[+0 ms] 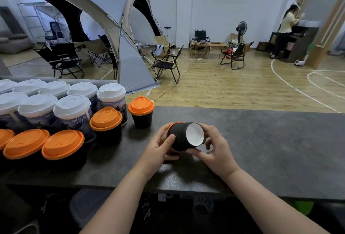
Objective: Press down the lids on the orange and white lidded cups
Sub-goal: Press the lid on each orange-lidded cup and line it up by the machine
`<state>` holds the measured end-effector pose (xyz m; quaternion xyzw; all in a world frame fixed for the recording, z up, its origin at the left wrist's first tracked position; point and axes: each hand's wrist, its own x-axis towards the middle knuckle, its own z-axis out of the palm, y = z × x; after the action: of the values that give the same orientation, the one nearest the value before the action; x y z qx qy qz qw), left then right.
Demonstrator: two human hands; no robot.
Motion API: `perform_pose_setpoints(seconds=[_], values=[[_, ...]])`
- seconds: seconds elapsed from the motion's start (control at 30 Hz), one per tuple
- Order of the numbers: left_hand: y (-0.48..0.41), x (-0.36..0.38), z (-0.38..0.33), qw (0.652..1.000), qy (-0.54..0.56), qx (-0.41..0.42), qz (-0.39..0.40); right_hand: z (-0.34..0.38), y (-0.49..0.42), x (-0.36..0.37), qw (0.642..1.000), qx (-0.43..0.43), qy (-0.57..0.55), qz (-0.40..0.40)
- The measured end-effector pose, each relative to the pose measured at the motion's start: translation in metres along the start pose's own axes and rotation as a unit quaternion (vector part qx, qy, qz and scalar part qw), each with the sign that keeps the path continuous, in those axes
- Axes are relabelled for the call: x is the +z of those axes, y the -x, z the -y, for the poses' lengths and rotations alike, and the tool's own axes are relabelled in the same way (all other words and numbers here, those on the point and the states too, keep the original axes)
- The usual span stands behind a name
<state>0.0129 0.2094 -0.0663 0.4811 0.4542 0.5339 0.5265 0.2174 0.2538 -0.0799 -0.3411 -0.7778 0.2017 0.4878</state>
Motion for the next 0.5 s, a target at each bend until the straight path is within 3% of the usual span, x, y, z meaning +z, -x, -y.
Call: perform_pose_setpoints(seconds=[0.3, 0.5], values=[[-0.0031, 0.0035, 0.0084, 0.991, -0.096, 0.054, -0.073, 0.0000, 0.0009, -0.0014, 1.000, -0.010, 0.002, -0.025], [0.0001, -0.0058, 0.0092, 0.995, 0.064, 0.057, -0.057, 0.0056, 0.0044, -0.0026, 0.990, 0.035, -0.134, 0.003]])
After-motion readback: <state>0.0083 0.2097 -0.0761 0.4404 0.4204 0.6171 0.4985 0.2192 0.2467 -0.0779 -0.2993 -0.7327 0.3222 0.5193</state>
